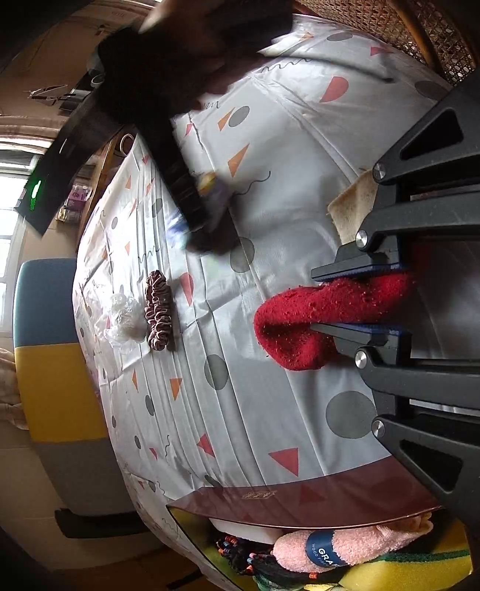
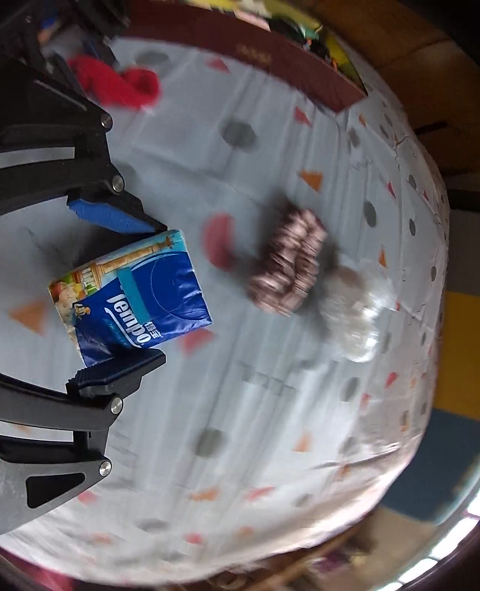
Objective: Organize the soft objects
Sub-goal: 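Grasp the blue Tempo tissue pack with the right tool while the left tool holds the sock, then carry the red sock over the tray with the left tool while the right tool holds the tissue pack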
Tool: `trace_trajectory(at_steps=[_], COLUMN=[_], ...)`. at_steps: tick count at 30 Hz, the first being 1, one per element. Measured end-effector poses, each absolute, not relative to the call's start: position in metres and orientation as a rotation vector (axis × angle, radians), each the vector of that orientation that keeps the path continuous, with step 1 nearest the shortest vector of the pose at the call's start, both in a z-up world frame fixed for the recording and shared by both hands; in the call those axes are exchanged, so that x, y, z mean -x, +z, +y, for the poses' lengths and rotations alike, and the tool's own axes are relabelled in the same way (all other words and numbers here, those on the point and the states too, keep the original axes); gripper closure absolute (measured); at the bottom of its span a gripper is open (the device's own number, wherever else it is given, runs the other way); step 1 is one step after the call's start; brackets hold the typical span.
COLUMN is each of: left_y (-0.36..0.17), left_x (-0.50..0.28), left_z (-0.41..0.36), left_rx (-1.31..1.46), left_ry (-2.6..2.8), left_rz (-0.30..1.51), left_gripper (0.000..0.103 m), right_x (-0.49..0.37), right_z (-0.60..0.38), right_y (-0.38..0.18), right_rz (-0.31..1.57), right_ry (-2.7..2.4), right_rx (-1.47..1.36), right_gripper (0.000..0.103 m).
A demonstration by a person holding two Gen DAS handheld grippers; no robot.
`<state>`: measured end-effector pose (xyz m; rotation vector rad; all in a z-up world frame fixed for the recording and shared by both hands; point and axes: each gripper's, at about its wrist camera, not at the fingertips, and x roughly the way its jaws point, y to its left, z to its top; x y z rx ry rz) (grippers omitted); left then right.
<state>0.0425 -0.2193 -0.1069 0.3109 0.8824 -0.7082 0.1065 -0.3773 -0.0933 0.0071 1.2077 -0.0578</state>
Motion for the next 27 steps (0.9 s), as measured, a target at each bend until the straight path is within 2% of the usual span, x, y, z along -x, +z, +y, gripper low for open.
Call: trace_trajectory(at_steps=[5, 7, 11, 20, 27], left_y=[-0.107, -0.107, -0.099, -0.039, -0.012], left_x=[-0.038, -0.039, -0.042, -0.02, -0.019], left_z=[-0.223, -0.224, -0.223, -0.211, -0.193], left_rx=[-0.34, -0.339, -0.32, -0.247, -0.206], left_ry=[-0.69, -0.684, -0.688, -0.741, -0.708], left_rz=[0.863, 0.868, 0.907, 0.811, 0.783], left_gripper=[0.084, 0.084, 0.089, 0.09, 0.09], right_x=[-0.076, -0.075, -0.068, -0.073, -0.073], right_z=[-0.369, -0.37, -0.368, -0.366, -0.364], right_y=[-0.104, -0.103, -0.104, -0.105, -0.106], right_rz=[1.165, 1.158, 1.127, 1.104, 1.101], right_ry=[-0.064, -0.056, -0.04, -0.031, -0.03], right_rx=[-0.072, -0.074, -0.059, -0.021, 0.0], right_gripper=[0.042, 0.047, 0.048, 0.049, 0.049])
